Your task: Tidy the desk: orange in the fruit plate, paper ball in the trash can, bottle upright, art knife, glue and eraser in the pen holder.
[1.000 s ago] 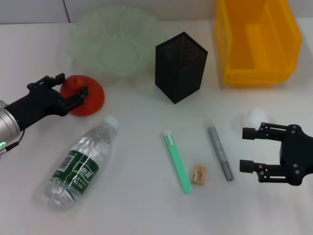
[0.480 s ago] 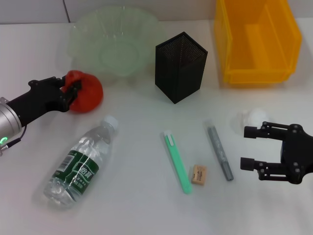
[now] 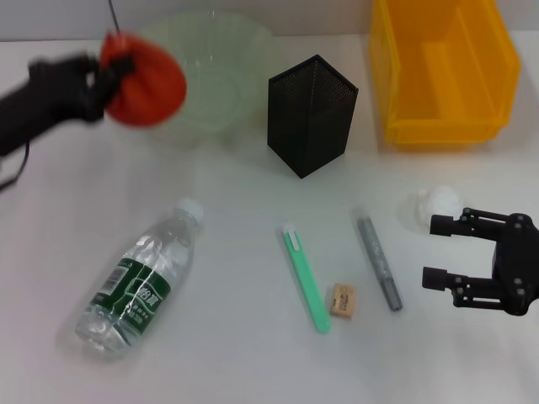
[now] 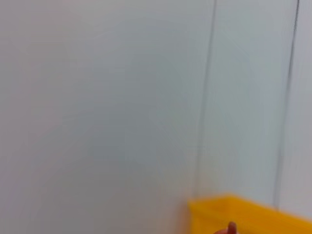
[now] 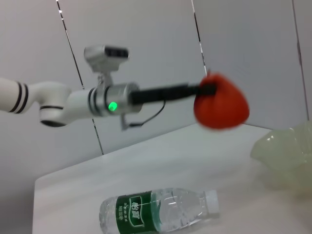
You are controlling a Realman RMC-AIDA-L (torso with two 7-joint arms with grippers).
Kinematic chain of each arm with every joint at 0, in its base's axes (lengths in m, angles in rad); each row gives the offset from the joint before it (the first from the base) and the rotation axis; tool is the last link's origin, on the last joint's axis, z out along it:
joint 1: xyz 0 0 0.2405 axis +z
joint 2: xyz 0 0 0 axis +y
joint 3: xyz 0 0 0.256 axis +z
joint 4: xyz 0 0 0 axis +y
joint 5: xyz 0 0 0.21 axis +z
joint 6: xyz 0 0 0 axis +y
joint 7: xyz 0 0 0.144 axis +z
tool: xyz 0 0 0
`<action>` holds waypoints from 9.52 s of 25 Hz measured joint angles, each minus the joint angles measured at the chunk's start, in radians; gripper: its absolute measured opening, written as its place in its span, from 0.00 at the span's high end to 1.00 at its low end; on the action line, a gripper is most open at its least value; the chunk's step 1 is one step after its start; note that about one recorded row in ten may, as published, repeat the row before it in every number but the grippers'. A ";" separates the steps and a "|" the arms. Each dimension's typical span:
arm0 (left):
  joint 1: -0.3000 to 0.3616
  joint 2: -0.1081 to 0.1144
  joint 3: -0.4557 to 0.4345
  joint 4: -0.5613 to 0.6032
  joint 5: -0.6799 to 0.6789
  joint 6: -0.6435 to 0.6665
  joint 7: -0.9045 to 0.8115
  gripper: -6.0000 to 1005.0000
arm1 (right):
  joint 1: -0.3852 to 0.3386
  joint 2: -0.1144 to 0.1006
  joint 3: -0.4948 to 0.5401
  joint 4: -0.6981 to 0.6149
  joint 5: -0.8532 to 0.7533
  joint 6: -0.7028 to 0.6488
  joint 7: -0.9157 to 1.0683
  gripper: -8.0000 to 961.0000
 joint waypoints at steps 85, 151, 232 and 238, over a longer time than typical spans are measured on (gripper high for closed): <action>0.115 0.015 0.292 -0.051 0.004 0.194 0.123 0.19 | 0.406 -0.057 -0.385 -0.336 -0.467 0.799 1.152 0.29; 0.142 0.000 0.690 0.895 0.833 -0.203 -1.146 0.55 | -0.237 0.002 -0.414 -0.180 0.490 0.323 0.140 0.11; 0.306 0.008 0.324 0.048 0.052 0.268 0.218 0.14 | 0.585 0.014 -1.236 -0.416 -0.434 0.417 1.770 0.12; 0.285 0.007 0.323 0.010 0.052 0.268 0.221 0.14 | 0.590 0.014 -1.281 -0.379 -0.396 0.484 1.781 0.12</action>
